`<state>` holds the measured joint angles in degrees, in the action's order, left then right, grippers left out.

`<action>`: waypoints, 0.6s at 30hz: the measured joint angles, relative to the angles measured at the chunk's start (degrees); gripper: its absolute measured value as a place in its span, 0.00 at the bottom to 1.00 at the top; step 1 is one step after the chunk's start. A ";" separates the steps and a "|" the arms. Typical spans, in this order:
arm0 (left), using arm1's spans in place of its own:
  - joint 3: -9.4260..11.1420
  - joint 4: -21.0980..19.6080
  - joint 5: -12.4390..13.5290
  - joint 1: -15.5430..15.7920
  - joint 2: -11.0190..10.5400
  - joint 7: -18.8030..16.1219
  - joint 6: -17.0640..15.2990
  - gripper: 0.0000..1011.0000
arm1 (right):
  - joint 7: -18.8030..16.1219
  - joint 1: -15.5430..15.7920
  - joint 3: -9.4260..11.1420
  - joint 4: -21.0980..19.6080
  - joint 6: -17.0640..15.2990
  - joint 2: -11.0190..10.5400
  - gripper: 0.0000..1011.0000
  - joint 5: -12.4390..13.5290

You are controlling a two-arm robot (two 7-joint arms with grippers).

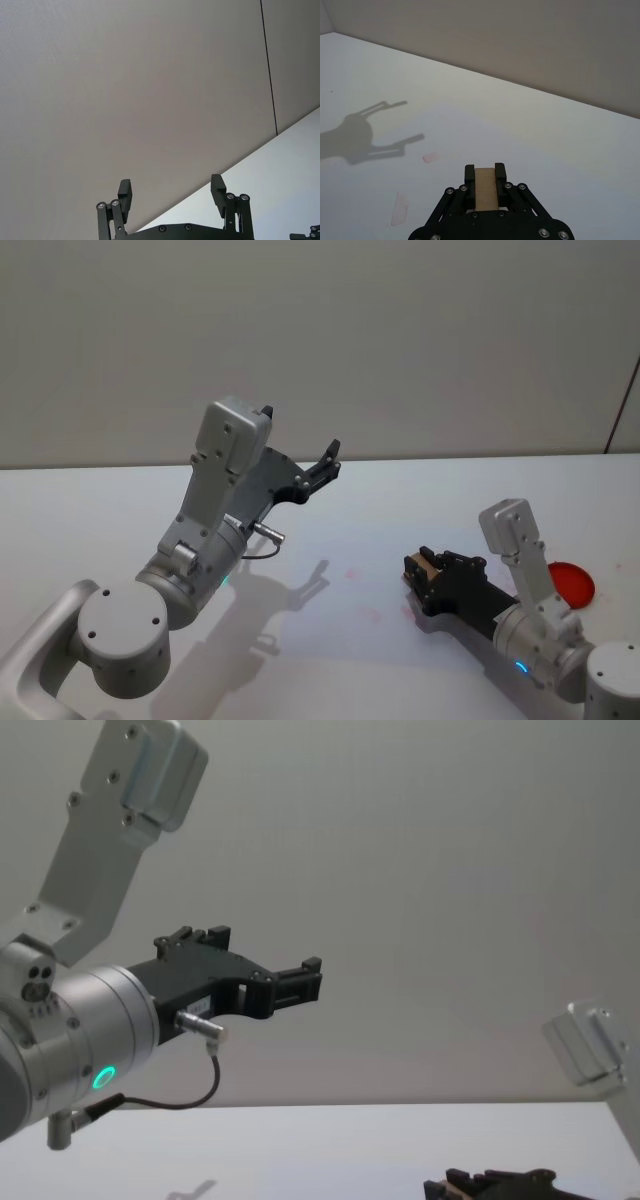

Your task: Use the one hand to pick up the stamp and affix it onto the A4 paper.

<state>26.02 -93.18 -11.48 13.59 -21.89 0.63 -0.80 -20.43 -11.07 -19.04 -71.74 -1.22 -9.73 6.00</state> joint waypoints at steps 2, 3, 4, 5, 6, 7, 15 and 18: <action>0.00 0.00 0.00 0.00 0.00 0.00 0.00 0.99 | -0.16 -0.04 0.01 0.04 -0.05 -0.06 0.21 -0.19; 0.00 0.00 0.00 0.00 0.00 0.00 0.00 0.99 | -0.32 -0.08 0.02 0.08 -0.10 -0.12 0.21 -0.35; 0.00 0.00 0.00 0.00 0.00 0.00 0.00 0.99 | -0.41 -0.11 0.03 0.10 -0.13 -0.15 0.21 -0.48; 0.00 0.00 0.00 0.00 0.00 0.00 0.00 0.99 | -0.44 -0.15 0.04 0.12 -0.15 -0.17 0.21 -0.54; 0.00 0.00 0.00 0.00 0.00 0.00 0.00 0.99 | -0.52 -0.17 0.05 0.15 -0.19 -0.19 0.21 -0.61; 0.00 0.00 0.00 0.00 0.00 0.00 0.00 0.99 | -0.56 -0.20 0.07 0.17 -0.21 -0.22 0.21 -0.66; 0.00 0.00 0.00 0.00 0.00 0.00 0.00 0.99 | -0.81 -0.23 0.25 -0.04 -0.50 -0.39 0.21 -0.49; 0.00 0.00 0.00 0.00 0.00 0.00 0.00 0.99 | -0.79 -0.20 0.41 -0.50 -0.81 -0.48 0.21 0.12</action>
<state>26.03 -93.18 -11.48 13.59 -21.89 0.63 -0.80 -21.23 -11.27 -18.63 -72.24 -2.03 -10.21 6.12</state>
